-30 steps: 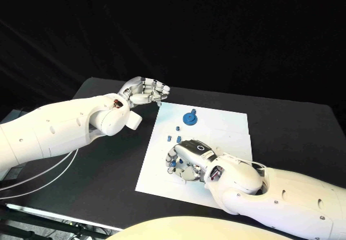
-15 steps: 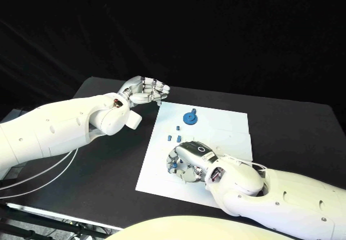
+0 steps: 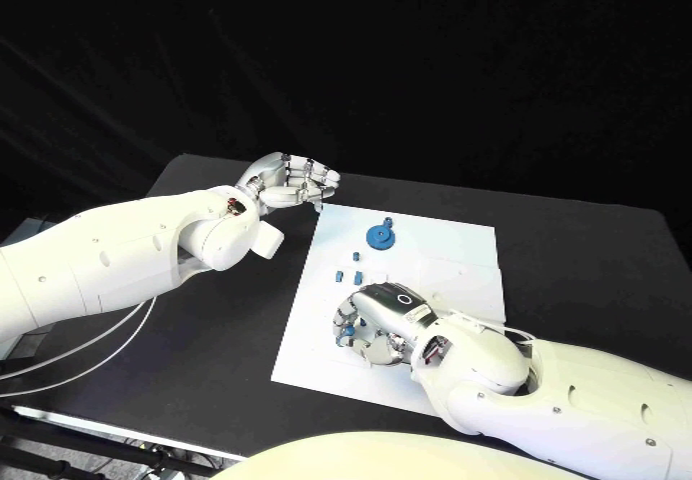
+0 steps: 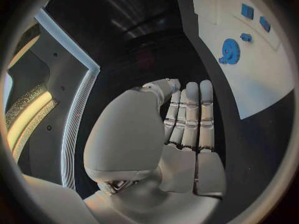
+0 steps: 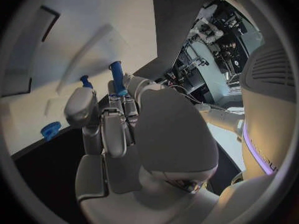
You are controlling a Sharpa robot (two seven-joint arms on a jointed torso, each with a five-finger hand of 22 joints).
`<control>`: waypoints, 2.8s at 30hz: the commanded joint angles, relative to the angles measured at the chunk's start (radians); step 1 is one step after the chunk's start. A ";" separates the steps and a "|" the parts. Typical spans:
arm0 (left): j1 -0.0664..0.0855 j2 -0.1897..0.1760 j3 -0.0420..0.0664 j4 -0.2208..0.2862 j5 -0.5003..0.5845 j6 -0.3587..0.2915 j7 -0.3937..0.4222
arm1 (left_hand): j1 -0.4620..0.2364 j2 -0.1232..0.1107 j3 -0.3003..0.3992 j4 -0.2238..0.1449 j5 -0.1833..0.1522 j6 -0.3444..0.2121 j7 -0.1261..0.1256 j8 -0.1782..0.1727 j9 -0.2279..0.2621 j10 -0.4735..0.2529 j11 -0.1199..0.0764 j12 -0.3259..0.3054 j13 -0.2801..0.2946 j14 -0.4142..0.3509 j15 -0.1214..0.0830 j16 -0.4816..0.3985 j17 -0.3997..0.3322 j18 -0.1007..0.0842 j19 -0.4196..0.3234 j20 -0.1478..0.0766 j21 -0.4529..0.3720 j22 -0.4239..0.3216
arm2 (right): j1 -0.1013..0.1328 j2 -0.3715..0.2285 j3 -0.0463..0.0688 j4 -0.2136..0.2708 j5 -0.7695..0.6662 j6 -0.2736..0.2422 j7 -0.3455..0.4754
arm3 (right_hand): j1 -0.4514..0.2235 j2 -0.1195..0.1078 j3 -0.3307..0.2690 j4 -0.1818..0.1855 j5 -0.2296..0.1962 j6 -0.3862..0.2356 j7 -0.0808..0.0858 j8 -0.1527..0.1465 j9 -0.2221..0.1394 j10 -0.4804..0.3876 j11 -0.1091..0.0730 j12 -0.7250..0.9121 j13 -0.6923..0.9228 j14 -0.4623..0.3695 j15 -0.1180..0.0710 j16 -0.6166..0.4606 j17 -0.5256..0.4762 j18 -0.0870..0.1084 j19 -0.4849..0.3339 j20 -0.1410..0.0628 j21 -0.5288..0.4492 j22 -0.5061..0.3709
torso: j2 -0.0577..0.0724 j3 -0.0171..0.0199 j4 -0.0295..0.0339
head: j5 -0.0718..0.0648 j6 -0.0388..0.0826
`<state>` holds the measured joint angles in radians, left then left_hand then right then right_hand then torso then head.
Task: Assemble the parts on the task board
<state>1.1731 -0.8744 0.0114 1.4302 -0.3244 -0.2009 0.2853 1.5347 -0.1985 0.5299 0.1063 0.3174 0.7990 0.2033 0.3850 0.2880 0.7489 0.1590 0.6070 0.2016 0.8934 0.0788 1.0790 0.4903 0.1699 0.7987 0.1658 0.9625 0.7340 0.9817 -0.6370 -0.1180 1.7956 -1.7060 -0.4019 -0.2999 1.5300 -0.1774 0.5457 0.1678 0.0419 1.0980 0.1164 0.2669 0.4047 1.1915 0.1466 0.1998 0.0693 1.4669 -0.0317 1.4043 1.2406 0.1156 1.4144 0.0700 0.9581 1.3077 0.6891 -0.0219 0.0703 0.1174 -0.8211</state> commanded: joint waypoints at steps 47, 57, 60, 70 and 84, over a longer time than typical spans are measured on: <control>0.001 -0.001 0.001 -0.001 0.005 0.023 -0.003 | -0.016 -0.002 -0.001 -0.008 0.000 -0.010 0.011 0.002 -0.003 -0.007 0.000 0.004 -0.003 -0.003 0.003 -0.006 -0.001 0.015 -0.005 0.004 -0.005 -0.002 | -0.006 0.024 -0.011 -0.043 0.034 -0.060 0.050 | -0.116 -0.096 -0.059 -0.045 0.128 -0.127 0.031 -0.080 -0.012 -0.150 -0.045 -0.093 0.011 0.023 0.046 -0.020 -0.039 0.009 -0.046 0.038 -0.169 -0.029 | 0.000 0.0006 -0.0002 | -0.006 0.002; 0.001 -0.003 0.000 -0.002 0.005 0.024 -0.002 | -0.016 -0.002 -0.001 -0.008 0.000 -0.010 0.011 0.002 -0.003 -0.007 0.000 0.004 -0.003 -0.003 0.003 -0.006 -0.001 0.015 -0.005 0.004 -0.005 -0.002 | -0.004 -0.025 -0.009 -0.010 0.087 -0.100 0.104 | 0.003 -0.033 -0.432 0.051 0.156 -0.183 0.018 -0.137 -0.034 -0.338 -0.019 -0.007 0.005 -0.024 0.069 -0.111 -0.167 0.053 -0.126 0.058 -0.513 -0.186 | 0.000 0.0008 0.0004 | -0.015 0.009; 0.001 -0.004 0.000 -0.004 0.006 0.025 0.000 | -0.027 -0.001 -0.004 -0.004 0.000 -0.011 0.011 0.003 -0.005 -0.010 0.001 0.005 -0.005 -0.003 0.004 -0.005 -0.001 0.015 -0.005 0.006 -0.010 -0.006 | 0.005 -0.064 -0.005 0.015 0.132 -0.106 0.131 | 0.051 -0.038 -0.535 0.127 0.148 -0.193 0.015 -0.145 -0.036 -0.370 -0.017 0.044 0.010 -0.031 0.070 -0.122 -0.180 0.056 -0.124 0.062 -0.556 -0.215 | -0.002 0.0002 -0.0006 | -0.019 0.009; 0.000 -0.014 0.000 0.004 0.028 0.022 0.003 | -0.058 -0.003 -0.019 0.012 0.000 -0.015 0.009 0.007 -0.010 -0.015 0.000 0.011 -0.008 -0.002 0.007 0.002 0.002 0.015 -0.001 0.011 -0.030 -0.022 | 0.109 -0.303 0.004 0.094 0.603 -0.150 0.194 | -0.007 0.031 -0.532 0.121 0.159 -0.199 0.046 -0.142 -0.034 -0.147 -0.059 0.283 0.078 0.014 0.039 -0.050 -0.065 0.041 -0.062 0.037 -0.441 -0.171 | -0.008 -0.0032 -0.0080 | -0.098 0.035; -0.005 -0.030 0.000 0.038 0.071 0.020 0.007 | -0.061 -0.003 -0.022 0.013 0.000 -0.026 0.010 0.003 -0.014 -0.015 0.000 0.015 -0.009 -0.002 0.006 0.006 0.003 0.016 0.005 0.011 -0.039 -0.029 | 0.152 -0.555 -0.001 0.145 0.596 0.078 0.050 | -0.176 0.051 -0.619 0.125 0.130 -0.144 -0.003 0.054 0.055 0.150 -0.113 1.177 1.109 0.069 -0.006 0.073 0.139 -0.011 0.035 -0.005 -0.069 0.013 | -0.021 -0.0035 -0.0169 | -0.239 0.028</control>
<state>1.1682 -0.9047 0.0110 1.4624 -0.2804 -0.1924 0.2801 1.4834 -0.2000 0.5119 0.1187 0.3174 0.7792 0.1982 0.3886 0.2751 0.7416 0.1592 0.6185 0.1937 0.8934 0.0788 1.0790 0.4924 0.1698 0.8006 0.1752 0.9277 0.7057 1.1351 -1.1881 -0.1185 1.9348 -1.0871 -0.4178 -0.1970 1.3623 -0.1256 -0.0709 0.2928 0.1723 0.9574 0.1176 0.3212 0.4591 1.3322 0.0348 1.3707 1.1670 1.4664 -0.0327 1.4751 1.3082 0.1147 1.4475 0.0652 0.8826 1.3057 0.6706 -0.0254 0.0549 -0.1067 -0.7901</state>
